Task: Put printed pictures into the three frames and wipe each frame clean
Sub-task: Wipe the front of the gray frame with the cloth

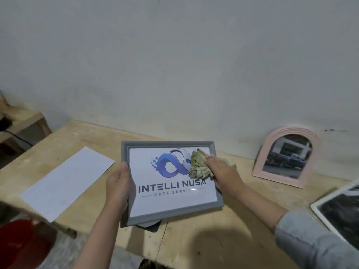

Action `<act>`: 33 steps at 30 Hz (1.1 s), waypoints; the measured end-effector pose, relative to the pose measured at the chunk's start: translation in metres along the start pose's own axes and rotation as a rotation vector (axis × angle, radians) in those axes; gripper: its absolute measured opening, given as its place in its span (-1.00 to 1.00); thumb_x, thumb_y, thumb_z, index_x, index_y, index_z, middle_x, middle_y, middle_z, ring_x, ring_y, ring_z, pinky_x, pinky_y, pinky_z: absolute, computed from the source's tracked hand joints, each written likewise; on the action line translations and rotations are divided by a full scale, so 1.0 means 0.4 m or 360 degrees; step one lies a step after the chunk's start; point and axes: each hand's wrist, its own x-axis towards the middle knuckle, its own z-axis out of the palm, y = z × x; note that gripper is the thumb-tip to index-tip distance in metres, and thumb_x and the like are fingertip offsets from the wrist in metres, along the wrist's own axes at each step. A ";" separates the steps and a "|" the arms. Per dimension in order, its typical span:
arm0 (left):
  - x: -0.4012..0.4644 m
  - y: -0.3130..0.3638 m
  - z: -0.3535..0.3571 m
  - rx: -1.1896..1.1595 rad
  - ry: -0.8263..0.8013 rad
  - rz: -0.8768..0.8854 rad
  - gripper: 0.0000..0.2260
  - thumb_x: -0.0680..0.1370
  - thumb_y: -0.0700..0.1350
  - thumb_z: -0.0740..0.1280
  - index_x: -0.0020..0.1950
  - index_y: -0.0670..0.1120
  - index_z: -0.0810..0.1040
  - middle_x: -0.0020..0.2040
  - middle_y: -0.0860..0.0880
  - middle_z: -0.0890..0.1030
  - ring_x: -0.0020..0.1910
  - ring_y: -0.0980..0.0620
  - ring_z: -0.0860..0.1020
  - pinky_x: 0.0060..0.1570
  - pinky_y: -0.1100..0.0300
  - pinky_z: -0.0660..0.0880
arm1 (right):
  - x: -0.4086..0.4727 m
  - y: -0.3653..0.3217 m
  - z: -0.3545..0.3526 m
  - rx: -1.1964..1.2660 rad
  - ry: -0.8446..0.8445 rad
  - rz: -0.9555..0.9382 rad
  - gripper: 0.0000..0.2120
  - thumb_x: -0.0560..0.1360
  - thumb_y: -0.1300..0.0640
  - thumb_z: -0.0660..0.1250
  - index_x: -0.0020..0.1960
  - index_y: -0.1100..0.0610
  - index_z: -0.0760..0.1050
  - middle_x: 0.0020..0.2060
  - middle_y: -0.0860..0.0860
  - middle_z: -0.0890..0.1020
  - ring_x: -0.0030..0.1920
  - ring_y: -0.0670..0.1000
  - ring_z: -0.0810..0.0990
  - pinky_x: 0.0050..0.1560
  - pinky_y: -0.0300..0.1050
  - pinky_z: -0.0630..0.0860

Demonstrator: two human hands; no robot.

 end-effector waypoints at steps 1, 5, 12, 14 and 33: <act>0.000 -0.001 0.003 0.0015 0.0007 0.0025 -0.61 0.63 0.07 0.15 -0.27 -0.14 0.49 -0.20 -0.05 0.59 -0.19 -0.04 0.53 -0.07 0.09 0.45 | -0.023 0.001 0.007 0.0050 -0.0039 0.0012 -0.25 0.11 0.52 0.44 0.25 0.19 0.41 0.24 0.19 0.54 0.24 0.19 0.53 0.08 0.16 0.56; -0.020 0.012 0.040 0.0040 0.0078 0.0094 -0.61 0.63 0.08 0.14 -0.26 -0.17 0.40 -0.26 -0.08 0.43 -0.21 0.01 0.39 -0.19 0.14 0.33 | -0.142 0.018 0.009 0.0111 -0.0160 0.0011 -0.23 0.14 0.53 0.41 0.30 0.15 0.36 0.30 0.16 0.49 0.31 0.15 0.46 0.25 0.13 0.45; -0.029 0.040 0.104 0.0238 0.0074 0.0251 -0.58 0.63 0.06 0.14 -0.37 -0.10 0.21 -0.39 -0.04 0.28 -0.35 -0.04 0.25 -0.33 0.12 0.20 | -0.218 0.041 -0.053 0.0289 -0.0693 0.0308 -0.58 0.38 0.31 0.22 0.15 -0.07 0.41 0.06 -0.06 0.58 0.07 0.04 0.54 -0.07 -0.03 0.52; -0.038 0.041 0.122 0.0284 0.0052 0.0285 -0.57 0.63 0.05 0.14 -0.39 -0.10 0.21 -0.42 -0.03 0.27 -0.39 -0.03 0.24 -0.37 0.10 0.18 | -0.190 0.056 -0.100 0.0327 -0.0871 0.0303 -0.62 0.36 0.29 0.22 0.10 -0.04 0.46 -0.05 -0.04 0.62 -0.05 0.03 0.56 -0.15 -0.06 0.49; -0.090 0.076 0.148 -0.0026 -0.0026 0.0322 -0.60 0.63 0.08 0.15 -0.32 -0.11 0.25 -0.35 -0.07 0.30 -0.33 0.02 0.26 -0.28 0.13 0.21 | -0.053 0.101 -0.171 -0.0059 0.0131 0.0110 -0.17 0.15 0.59 0.33 0.39 0.22 0.38 0.36 0.17 0.42 0.36 0.19 0.42 0.34 0.16 0.27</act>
